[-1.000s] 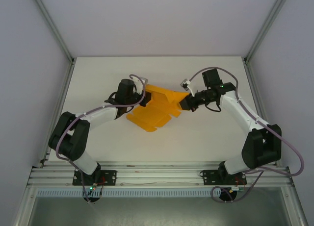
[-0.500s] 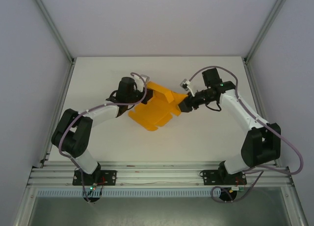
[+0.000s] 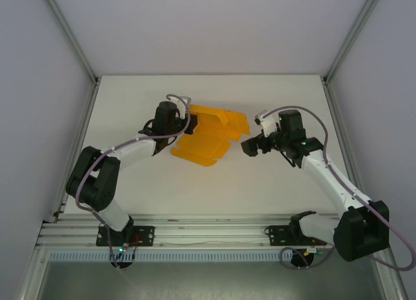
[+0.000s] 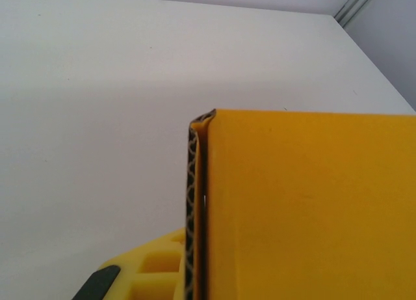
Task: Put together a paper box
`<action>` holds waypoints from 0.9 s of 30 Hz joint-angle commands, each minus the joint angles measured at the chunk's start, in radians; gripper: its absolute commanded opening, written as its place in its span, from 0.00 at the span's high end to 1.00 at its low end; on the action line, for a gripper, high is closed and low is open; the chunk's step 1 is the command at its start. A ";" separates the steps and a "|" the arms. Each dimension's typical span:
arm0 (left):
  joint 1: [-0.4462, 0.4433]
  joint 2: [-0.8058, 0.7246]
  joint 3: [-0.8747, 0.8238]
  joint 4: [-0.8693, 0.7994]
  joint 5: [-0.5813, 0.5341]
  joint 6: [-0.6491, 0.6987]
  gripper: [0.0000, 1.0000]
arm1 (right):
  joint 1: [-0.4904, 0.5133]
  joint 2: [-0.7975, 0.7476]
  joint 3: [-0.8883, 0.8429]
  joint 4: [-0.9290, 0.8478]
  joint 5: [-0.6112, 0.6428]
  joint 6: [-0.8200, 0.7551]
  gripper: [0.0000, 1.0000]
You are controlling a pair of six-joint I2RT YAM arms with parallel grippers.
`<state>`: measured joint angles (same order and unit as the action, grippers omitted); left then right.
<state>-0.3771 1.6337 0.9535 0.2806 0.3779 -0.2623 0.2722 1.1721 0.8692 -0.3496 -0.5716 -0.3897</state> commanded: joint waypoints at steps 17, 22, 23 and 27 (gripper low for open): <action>0.001 0.015 0.038 -0.004 0.033 -0.059 1.00 | 0.079 0.161 0.070 0.315 0.042 0.158 0.00; 0.012 0.034 0.053 -0.025 0.042 -0.068 1.00 | 0.065 0.084 0.047 0.216 0.084 0.119 0.00; 0.013 0.036 0.053 -0.029 0.047 -0.068 1.00 | 0.055 0.066 0.046 0.171 0.074 0.103 0.00; 0.024 0.039 0.070 -0.068 0.049 -0.064 1.00 | 0.039 0.026 0.031 0.007 0.069 0.037 0.00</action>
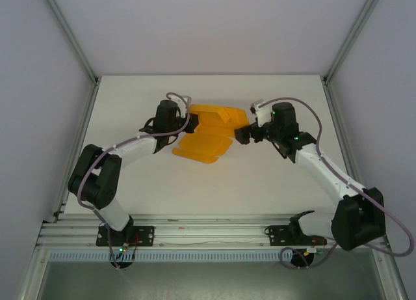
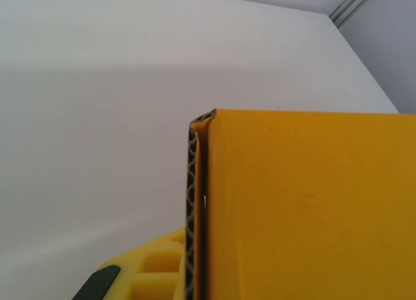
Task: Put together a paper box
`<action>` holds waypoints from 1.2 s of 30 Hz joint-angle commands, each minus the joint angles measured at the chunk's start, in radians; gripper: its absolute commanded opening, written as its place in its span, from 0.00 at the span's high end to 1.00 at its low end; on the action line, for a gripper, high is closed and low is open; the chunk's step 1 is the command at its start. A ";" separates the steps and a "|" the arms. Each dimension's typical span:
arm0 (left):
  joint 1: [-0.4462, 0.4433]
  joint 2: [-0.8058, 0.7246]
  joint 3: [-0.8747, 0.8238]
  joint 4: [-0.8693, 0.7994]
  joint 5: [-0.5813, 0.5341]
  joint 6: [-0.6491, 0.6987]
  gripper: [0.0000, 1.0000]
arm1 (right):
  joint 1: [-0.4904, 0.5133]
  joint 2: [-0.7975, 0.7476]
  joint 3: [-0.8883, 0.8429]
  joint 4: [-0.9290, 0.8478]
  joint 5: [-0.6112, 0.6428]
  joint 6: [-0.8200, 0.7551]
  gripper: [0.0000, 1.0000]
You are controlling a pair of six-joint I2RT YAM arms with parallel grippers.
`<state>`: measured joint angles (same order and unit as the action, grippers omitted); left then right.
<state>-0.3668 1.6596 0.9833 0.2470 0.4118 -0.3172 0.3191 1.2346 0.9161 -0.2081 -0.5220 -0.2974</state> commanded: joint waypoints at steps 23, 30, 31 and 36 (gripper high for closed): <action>-0.042 0.012 0.034 -0.049 -0.016 0.142 1.00 | 0.030 0.144 0.084 -0.019 -0.011 0.013 0.00; -0.055 0.011 0.035 -0.011 -0.033 0.075 1.00 | 0.073 0.196 0.092 0.088 0.128 0.083 0.00; -0.056 0.007 0.033 -0.001 -0.037 0.059 1.00 | 0.084 0.206 0.088 0.110 0.172 0.092 0.00; -0.058 0.001 0.038 -0.028 -0.105 0.026 1.00 | 0.125 0.230 0.045 0.208 0.367 0.113 0.00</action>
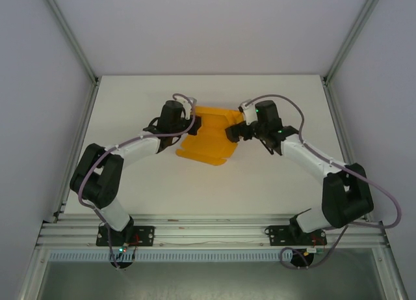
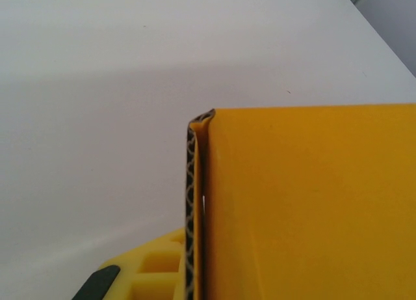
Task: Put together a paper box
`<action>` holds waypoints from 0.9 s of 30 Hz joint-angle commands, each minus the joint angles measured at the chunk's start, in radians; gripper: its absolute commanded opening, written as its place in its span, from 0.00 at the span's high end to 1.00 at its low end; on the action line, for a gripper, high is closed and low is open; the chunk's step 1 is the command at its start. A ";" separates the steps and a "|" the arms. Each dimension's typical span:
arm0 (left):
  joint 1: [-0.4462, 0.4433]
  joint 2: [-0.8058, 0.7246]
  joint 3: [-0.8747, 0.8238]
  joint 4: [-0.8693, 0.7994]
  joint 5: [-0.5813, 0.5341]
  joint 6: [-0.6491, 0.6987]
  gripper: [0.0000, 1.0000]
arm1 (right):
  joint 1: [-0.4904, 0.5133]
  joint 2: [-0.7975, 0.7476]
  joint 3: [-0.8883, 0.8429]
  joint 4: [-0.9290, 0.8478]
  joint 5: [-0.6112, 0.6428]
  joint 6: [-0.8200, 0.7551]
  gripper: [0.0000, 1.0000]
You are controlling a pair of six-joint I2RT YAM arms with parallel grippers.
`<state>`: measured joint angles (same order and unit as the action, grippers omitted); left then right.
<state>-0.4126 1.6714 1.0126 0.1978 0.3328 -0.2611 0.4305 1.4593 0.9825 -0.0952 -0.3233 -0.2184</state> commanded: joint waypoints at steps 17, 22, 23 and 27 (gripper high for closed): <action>0.005 -0.022 -0.006 -0.042 -0.126 -0.029 1.00 | -0.108 -0.466 -0.171 -0.093 -0.147 0.084 0.00; 0.006 -0.035 -0.012 -0.041 -0.123 -0.023 1.00 | -0.239 -0.413 -0.131 -0.127 -0.255 0.073 0.07; 0.006 -0.035 -0.012 -0.039 -0.121 -0.023 1.00 | -0.242 -0.384 -0.107 -0.153 -0.275 0.046 0.10; 0.006 -0.035 -0.011 -0.036 -0.115 -0.025 1.00 | -0.243 -0.249 -0.002 -0.258 -0.401 -0.047 0.27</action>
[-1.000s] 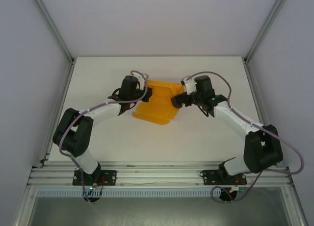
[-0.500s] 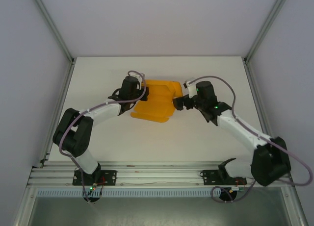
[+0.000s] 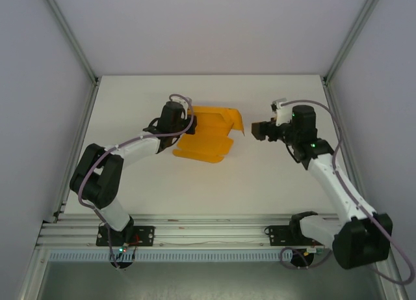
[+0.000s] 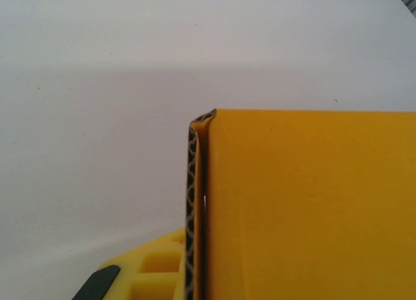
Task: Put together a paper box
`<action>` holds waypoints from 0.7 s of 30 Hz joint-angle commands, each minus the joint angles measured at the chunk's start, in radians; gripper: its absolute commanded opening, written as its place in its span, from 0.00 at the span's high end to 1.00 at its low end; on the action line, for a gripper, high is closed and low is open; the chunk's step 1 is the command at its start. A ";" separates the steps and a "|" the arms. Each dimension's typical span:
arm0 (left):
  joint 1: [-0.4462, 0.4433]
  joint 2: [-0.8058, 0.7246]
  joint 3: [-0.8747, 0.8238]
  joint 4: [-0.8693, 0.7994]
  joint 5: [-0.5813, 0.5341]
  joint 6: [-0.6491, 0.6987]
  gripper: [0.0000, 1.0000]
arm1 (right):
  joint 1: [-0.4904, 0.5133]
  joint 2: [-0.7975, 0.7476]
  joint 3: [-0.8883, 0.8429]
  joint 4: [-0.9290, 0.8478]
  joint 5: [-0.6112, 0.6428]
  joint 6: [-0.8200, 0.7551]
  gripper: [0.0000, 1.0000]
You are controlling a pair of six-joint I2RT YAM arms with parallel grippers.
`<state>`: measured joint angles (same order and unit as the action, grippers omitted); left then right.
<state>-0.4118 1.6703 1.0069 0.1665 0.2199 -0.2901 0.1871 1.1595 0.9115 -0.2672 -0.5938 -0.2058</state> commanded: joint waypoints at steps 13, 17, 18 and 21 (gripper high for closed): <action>0.004 -0.032 0.006 -0.012 0.013 0.014 1.00 | 0.132 0.297 0.248 -0.145 -0.267 -0.178 0.46; 0.002 -0.032 0.007 -0.005 0.016 0.011 1.00 | 0.179 0.330 0.263 -0.099 -0.173 -0.157 0.36; 0.000 -0.032 0.006 -0.004 0.013 0.009 1.00 | 0.195 0.340 0.269 -0.090 -0.140 -0.152 0.37; -0.005 -0.027 0.018 -0.019 -0.022 0.005 1.00 | 0.239 0.372 0.302 -0.063 -0.046 -0.090 0.43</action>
<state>-0.4122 1.6703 1.0069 0.1665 0.2260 -0.2871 0.3920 1.5116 1.1687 -0.3855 -0.7425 -0.3435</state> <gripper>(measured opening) 0.097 0.578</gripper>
